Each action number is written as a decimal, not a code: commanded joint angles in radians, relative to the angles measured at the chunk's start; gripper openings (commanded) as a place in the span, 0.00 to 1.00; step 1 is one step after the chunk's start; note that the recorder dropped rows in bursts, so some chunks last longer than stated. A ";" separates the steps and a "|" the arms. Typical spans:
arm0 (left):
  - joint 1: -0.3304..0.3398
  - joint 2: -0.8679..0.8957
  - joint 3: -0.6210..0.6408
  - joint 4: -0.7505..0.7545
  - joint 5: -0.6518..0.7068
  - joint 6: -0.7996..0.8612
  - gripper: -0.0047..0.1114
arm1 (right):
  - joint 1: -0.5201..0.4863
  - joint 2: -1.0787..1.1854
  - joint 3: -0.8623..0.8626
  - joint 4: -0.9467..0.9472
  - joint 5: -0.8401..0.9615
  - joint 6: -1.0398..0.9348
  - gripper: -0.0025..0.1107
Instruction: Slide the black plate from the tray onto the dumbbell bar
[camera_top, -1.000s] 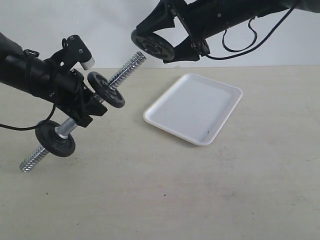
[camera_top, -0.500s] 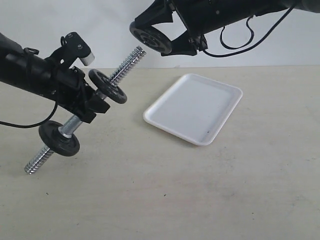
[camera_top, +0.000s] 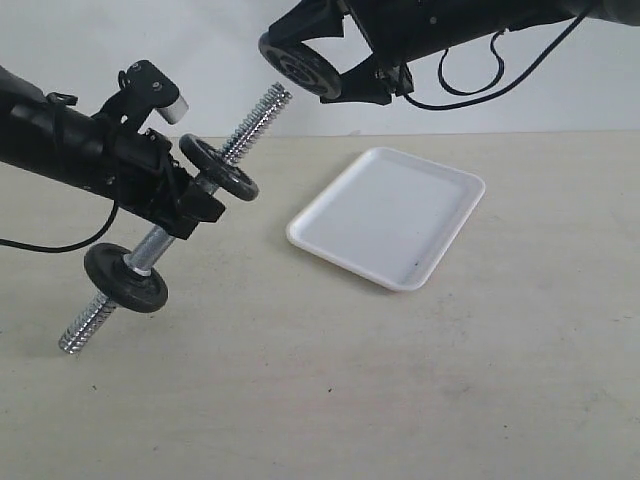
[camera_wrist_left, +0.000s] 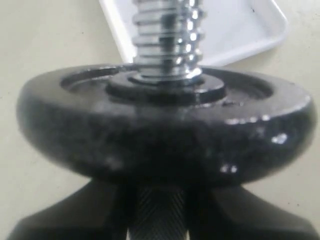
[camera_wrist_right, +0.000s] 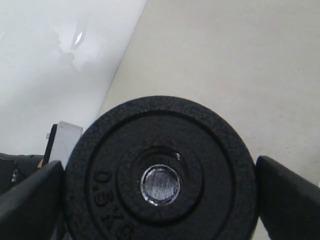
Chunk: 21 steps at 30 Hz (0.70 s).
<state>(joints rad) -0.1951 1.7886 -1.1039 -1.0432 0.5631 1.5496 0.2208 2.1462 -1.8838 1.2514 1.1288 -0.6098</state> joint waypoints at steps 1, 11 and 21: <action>-0.003 -0.056 -0.038 -0.131 0.017 -0.015 0.08 | 0.000 -0.019 -0.012 0.067 0.012 -0.010 0.02; -0.003 -0.056 -0.036 -0.206 0.043 0.036 0.08 | 0.036 -0.019 -0.012 0.063 0.000 -0.028 0.02; -0.003 -0.056 -0.036 -0.204 0.043 0.036 0.08 | 0.035 -0.019 -0.012 0.051 0.009 -0.028 0.02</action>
<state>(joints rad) -0.1951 1.7886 -1.1039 -1.1164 0.5931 1.5868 0.2526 2.1462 -1.8838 1.2536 1.1184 -0.6273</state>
